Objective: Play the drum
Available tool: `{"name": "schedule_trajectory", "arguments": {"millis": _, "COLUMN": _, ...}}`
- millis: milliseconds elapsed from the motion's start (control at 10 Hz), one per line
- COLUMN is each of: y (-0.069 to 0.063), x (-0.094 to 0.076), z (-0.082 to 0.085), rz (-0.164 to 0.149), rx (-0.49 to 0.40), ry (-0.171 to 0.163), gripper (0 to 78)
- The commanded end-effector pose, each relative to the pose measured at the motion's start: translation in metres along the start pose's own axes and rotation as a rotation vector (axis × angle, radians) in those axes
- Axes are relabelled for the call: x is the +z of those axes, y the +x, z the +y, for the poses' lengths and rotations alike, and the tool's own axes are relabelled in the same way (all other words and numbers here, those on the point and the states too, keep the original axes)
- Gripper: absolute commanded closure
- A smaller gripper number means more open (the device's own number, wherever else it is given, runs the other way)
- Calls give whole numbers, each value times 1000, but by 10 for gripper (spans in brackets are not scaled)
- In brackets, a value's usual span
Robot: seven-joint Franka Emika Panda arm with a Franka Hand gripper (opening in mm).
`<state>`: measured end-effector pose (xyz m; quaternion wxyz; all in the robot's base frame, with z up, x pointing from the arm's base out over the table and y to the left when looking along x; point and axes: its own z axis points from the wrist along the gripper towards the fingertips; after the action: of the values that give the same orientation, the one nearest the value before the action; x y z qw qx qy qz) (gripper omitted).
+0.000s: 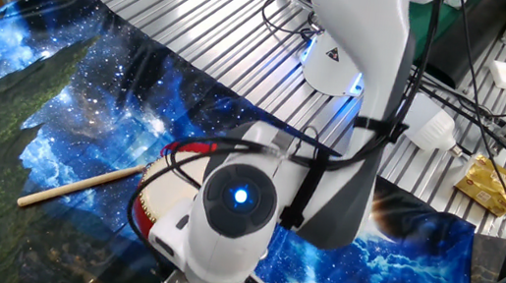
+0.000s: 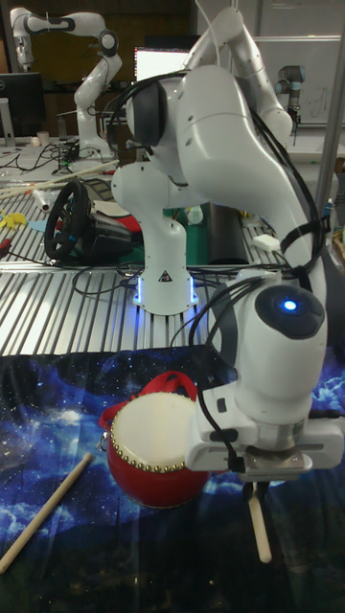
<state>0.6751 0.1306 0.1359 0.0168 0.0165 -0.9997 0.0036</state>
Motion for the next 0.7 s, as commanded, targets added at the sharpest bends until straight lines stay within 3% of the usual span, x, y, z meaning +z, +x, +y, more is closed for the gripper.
{"name": "schedule_trajectory", "arguments": {"millis": 100, "y": -5, "x": 13, "z": 1, "rz": -6, "rx": -9, "ry": 6, "gripper": 763}}
{"name": "schedule_trajectory", "arguments": {"millis": 700, "y": -8, "x": 35, "z": 1, "rz": -12, "rx": -9, "ry": 6, "gripper": 763}}
